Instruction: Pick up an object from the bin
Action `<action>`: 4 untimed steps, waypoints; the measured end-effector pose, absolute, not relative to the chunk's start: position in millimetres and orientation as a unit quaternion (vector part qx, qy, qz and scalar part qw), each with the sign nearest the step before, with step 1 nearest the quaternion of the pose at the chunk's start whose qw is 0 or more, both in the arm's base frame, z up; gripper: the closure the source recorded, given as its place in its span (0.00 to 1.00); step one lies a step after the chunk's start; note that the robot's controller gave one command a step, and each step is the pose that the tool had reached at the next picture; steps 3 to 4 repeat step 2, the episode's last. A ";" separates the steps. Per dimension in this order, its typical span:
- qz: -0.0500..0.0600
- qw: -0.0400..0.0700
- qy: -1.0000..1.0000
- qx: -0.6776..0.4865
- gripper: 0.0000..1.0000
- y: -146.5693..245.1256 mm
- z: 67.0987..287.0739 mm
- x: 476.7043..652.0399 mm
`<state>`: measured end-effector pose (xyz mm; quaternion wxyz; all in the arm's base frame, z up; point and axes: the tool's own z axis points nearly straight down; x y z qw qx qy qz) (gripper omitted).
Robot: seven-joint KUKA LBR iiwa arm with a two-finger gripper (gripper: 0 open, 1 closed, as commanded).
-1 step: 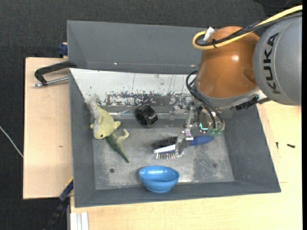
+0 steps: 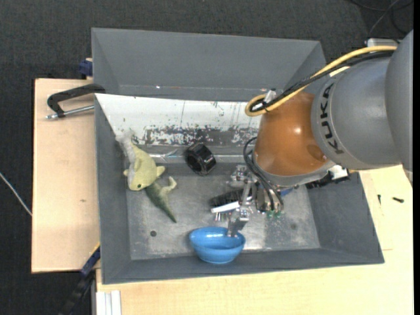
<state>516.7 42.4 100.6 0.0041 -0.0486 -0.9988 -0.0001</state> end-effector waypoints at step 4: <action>-0.001 -0.006 -1.000 0.025 1.00 53.3 240.9 515.5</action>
Offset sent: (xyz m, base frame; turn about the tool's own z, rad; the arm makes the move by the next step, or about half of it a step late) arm 0.0000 0.0000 0.0000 0.0000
